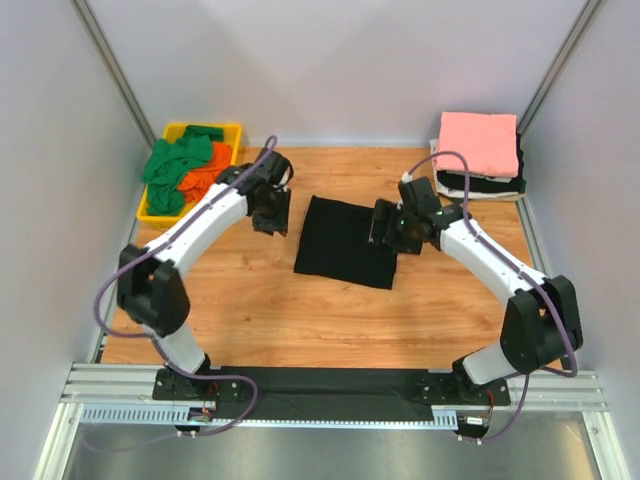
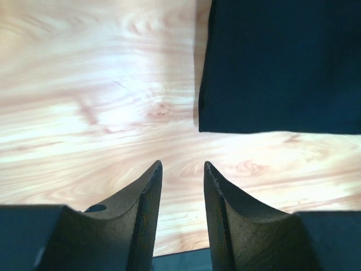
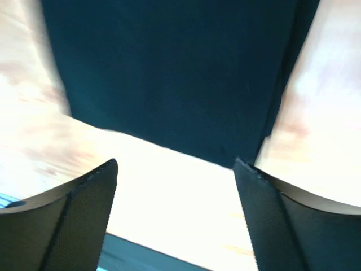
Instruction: Fold and stack the t-shirts
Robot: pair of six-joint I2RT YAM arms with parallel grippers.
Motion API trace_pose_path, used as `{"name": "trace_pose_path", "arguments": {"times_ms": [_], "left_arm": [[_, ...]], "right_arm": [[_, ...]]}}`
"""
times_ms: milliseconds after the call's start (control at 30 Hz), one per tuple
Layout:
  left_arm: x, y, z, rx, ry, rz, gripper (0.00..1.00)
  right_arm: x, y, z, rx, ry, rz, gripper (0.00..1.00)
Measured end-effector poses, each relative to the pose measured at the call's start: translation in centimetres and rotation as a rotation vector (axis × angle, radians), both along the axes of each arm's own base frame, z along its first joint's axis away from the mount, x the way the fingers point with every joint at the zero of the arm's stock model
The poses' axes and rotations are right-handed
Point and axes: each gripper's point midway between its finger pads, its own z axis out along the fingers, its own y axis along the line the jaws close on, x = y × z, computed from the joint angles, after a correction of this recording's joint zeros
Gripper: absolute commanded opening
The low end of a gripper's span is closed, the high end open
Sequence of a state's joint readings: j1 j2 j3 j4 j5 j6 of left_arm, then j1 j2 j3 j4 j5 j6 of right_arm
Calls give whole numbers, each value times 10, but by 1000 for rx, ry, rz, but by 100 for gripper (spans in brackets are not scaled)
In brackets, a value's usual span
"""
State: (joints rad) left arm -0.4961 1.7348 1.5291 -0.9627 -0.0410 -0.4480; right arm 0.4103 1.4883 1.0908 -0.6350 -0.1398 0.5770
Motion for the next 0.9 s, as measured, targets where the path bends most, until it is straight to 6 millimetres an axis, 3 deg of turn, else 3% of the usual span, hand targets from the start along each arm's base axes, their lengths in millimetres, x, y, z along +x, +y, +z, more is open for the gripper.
{"name": "trace_pose_path", "arguments": {"times_ms": [100, 167, 233, 367, 500, 767, 900], "left_arm": [[-8, 15, 58, -13, -142, -18, 43], [-24, 30, 80, -3, -205, -26, 43], [-42, 46, 85, 21, -226, -32, 43], [-82, 74, 56, 84, -178, -39, 43], [-106, 87, 27, 118, -111, -42, 43], [-117, 93, 16, 120, -106, -31, 42], [-119, 97, 13, 128, -118, -23, 42]], "right_arm": [[29, -5, 52, 8, -141, -12, 95], [40, -13, 62, 6, -172, -25, 97], [48, -27, 54, -10, -154, -40, 98], [62, -46, 12, -36, -55, -40, 100], [78, -57, -22, -57, 20, -28, 100], [121, -60, -59, -63, 39, -2, 100], [129, -64, -80, -68, 58, -1, 99]]}}
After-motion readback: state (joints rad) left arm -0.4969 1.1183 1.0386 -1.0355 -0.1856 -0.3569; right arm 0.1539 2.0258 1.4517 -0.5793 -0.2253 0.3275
